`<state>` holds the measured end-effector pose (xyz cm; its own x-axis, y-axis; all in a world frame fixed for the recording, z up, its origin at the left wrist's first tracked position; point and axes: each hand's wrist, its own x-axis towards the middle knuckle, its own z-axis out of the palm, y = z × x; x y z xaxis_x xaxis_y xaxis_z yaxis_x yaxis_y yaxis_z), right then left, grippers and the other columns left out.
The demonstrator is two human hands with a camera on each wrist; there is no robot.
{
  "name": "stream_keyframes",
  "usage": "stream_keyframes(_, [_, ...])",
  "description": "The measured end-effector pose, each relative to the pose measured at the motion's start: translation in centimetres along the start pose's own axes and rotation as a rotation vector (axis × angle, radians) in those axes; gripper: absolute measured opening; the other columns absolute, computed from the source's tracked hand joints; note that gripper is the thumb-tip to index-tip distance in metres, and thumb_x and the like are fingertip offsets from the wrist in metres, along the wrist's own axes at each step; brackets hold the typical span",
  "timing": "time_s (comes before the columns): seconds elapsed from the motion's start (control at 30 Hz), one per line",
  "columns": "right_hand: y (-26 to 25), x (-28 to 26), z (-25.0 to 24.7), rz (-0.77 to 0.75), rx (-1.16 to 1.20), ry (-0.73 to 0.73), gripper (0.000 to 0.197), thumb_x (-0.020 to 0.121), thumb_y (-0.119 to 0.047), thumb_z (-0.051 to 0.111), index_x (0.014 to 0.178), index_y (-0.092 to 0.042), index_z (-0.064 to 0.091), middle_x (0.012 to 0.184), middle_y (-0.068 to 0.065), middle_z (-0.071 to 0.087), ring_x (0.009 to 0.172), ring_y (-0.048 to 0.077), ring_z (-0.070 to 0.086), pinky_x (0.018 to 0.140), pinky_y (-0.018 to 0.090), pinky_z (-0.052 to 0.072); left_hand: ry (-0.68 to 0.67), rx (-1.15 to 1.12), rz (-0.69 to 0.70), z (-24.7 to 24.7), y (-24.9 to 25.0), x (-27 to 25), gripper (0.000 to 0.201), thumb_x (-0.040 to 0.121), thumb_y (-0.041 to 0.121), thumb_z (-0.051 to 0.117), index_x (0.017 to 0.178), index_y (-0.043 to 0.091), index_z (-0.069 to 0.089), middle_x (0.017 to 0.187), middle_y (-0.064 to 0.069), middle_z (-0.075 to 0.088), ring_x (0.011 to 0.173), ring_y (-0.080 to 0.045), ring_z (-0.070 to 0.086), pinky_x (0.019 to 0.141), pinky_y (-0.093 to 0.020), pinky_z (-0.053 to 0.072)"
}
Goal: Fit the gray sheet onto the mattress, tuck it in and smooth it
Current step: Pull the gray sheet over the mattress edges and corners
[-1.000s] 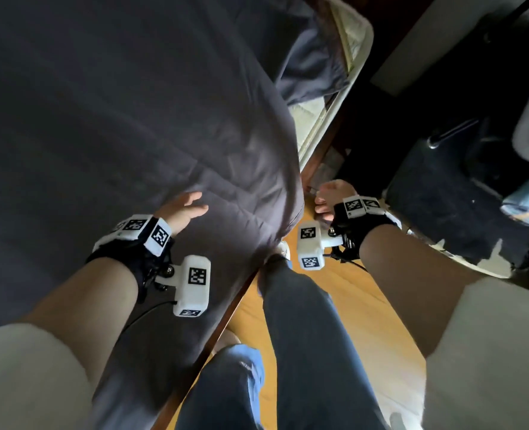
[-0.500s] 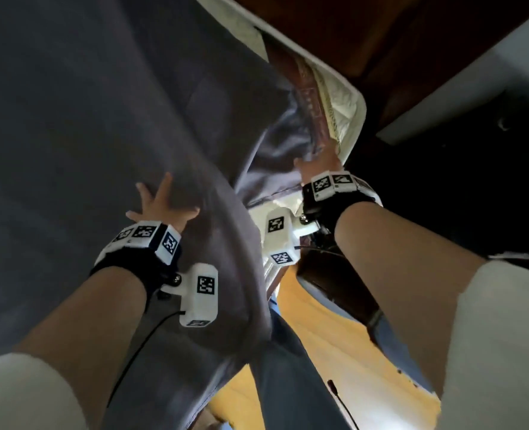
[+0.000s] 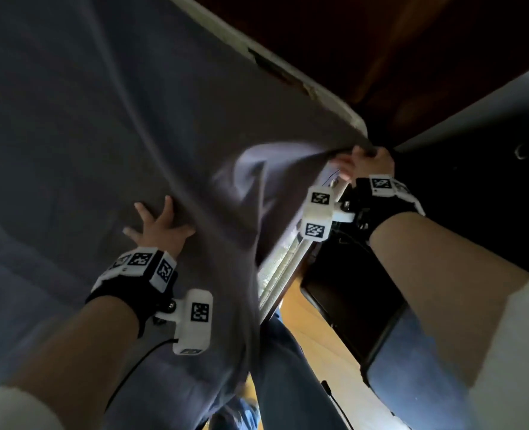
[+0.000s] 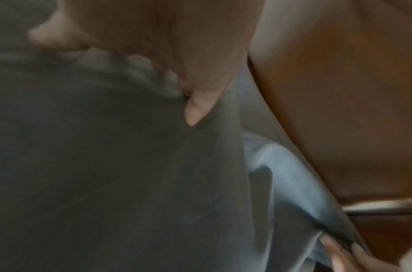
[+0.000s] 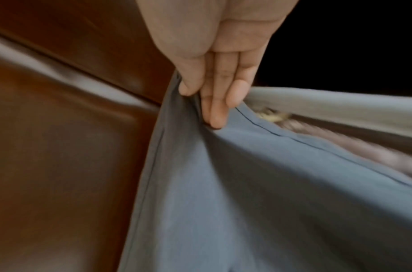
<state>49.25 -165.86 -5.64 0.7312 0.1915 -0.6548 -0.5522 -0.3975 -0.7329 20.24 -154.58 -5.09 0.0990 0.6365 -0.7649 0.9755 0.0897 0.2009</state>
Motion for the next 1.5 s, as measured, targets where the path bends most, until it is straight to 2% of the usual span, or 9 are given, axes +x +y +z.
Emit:
stream_keyframes(0.07, [-2.8, 0.7, -1.5, 0.011, 0.089, -0.077, 0.016, 0.089, -0.011, 0.038, 0.077, -0.006, 0.047, 0.131, 0.008, 0.059, 0.116, 0.022, 0.060, 0.056, 0.020, 0.039, 0.017, -0.010, 0.068, 0.3, 1.2, -0.2, 0.070, 0.090, 0.029, 0.056, 0.149, 0.030, 0.017, 0.157, -0.012, -0.017, 0.142, -0.044, -0.014, 0.117, -0.040, -0.005])
stream_keyframes(0.13, [-4.1, 1.9, -2.7, -0.001, 0.060, -0.087, 0.014, 0.074, -0.006, 0.054, 0.064, -0.015, 0.049, 0.105, -0.003, 0.068, 0.095, 0.009, 0.066, 0.055, 0.016, 0.042, -0.002, 0.013, 0.127, 0.5, 2.7, -0.2, 0.069, 0.091, 0.029, 0.056, 0.149, 0.029, 0.018, 0.157, -0.013, -0.015, 0.142, -0.044, -0.015, 0.117, -0.038, -0.006])
stream_keyframes(0.23, [-3.8, 2.3, -2.7, -0.105, -0.161, 0.143, 0.008, 0.088, -0.018, 0.051, 0.093, -0.021, 0.057, 0.091, 0.001, 0.058, 0.074, 0.011, 0.055, 0.076, 0.020, 0.050, -0.060, 0.070, 0.144, 0.7, 4.6, 0.1, 0.069, 0.091, 0.032, 0.054, 0.149, 0.031, 0.016, 0.157, -0.013, -0.017, 0.140, -0.047, -0.017, 0.116, -0.042, -0.007])
stream_keyframes(0.33, [-2.1, 2.3, -2.0, -0.103, -0.339, 0.103, 0.060, 0.092, -0.017, 0.055, 0.144, -0.004, 0.027, 0.144, 0.016, 0.037, 0.126, 0.026, 0.045, 0.087, 0.012, 0.038, -0.106, 0.129, 0.124, 0.9, 5.3, 0.5, 0.069, 0.091, 0.034, 0.054, 0.148, 0.036, 0.014, 0.156, -0.012, -0.021, 0.138, -0.049, -0.019, 0.116, -0.045, -0.008])
stream_keyframes(0.5, [0.2, -0.2, -2.5, -0.094, -0.295, 0.028, 0.103, 0.081, 0.000, 0.066, 0.149, -0.021, -0.009, 0.159, 0.007, 0.002, 0.143, 0.020, 0.023, 0.109, 0.021, 0.025, -0.125, 0.205, 0.140, 0.9, 5.0, 0.9, 0.074, 0.090, 0.031, 0.057, 0.148, 0.037, 0.012, 0.155, -0.013, -0.024, 0.137, -0.051, -0.019, 0.116, -0.051, -0.003])
stream_keyframes(0.67, [3.1, -4.4, -3.6, 0.069, -0.298, 0.039, 0.098, 0.084, -0.006, 0.064, 0.150, -0.026, -0.006, 0.155, 0.013, 0.018, 0.137, 0.030, 0.034, 0.108, 0.037, 0.032, -0.126, 0.392, 0.269, 1.4, 3.6, -0.5, 0.066, 0.090, 0.031, 0.056, 0.148, 0.027, 0.023, 0.155, -0.026, -0.008, 0.141, -0.049, -0.005, 0.117, -0.047, 0.002])
stream_keyframes(0.97, [5.5, -11.0, -3.6, 0.045, -0.489, -0.019, 0.072, 0.082, -0.011, 0.063, 0.145, -0.013, 0.029, 0.144, 0.011, 0.042, 0.130, 0.028, 0.044, 0.103, 0.032, 0.036, -0.143, -0.245, 0.303, 0.5, -2.3, -8.0, 0.043, 0.086, 0.002, 0.060, 0.128, 0.010, 0.056, 0.135, -0.010, 0.054, 0.130, -0.023, 0.046, 0.107, -0.028, 0.031])
stream_keyframes(1.23, [2.9, -7.5, 0.5, -0.059, -0.646, -0.149, 0.070, 0.085, -0.009, 0.059, 0.147, -0.014, 0.027, 0.153, 0.007, 0.025, 0.136, 0.027, 0.035, 0.109, 0.033, 0.033, -0.053, -0.053, 0.322, -2.1, 0.8, -5.4, 0.050, 0.088, 0.011, 0.060, 0.136, 0.020, 0.048, 0.145, -0.008, 0.043, 0.137, -0.020, 0.038, 0.114, -0.031, 0.027])
stream_keyframes(1.5, [-0.7, 0.4, 0.2, -0.221, -0.974, -0.223, 0.077, 0.084, -0.014, 0.060, 0.149, -0.018, 0.018, 0.159, 0.000, -0.001, 0.147, 0.021, 0.002, 0.118, 0.043, 0.015, 0.130, 0.025, 0.135, 0.3, 8.1, -0.3, 0.094, 0.079, 0.022, 0.073, 0.150, 0.022, 0.011, 0.156, -0.014, -0.021, 0.145, -0.036, -0.008, 0.120, -0.037, 0.003])
